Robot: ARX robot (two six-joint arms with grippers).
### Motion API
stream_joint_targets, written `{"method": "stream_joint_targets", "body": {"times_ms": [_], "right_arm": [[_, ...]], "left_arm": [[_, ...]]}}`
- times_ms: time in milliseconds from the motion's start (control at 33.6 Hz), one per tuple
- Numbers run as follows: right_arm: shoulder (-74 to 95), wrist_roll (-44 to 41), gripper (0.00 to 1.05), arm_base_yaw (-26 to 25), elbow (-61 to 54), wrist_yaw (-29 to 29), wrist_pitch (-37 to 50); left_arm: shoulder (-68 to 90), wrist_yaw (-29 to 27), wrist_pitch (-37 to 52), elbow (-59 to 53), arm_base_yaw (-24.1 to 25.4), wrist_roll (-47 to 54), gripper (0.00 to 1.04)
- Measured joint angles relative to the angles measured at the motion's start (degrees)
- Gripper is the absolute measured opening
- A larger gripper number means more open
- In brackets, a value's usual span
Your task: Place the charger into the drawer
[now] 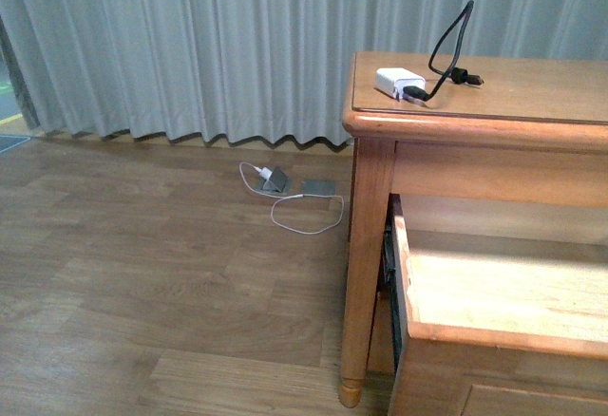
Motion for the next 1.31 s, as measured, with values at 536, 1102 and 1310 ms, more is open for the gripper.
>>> {"method": "stream_joint_targets", "body": {"times_ms": [536, 1102, 1310], "right_arm": [[-49.3, 9.8, 0.96, -9.9, 2.3, -12.2, -29.2], [-62.2, 9.0, 0.27, -0.9, -10.5, 10.0, -7.3], [-68.4, 8.7, 0.01, 6.1, -12.5, 16.5, -10.9]], "left_arm": [[0.0, 0.0, 0.0, 0.0, 0.0, 0.0, 0.98], [0.0, 0.0, 0.0, 0.0, 0.0, 0.0, 0.98], [0.0, 0.0, 0.0, 0.0, 0.0, 0.0, 0.98]]}}
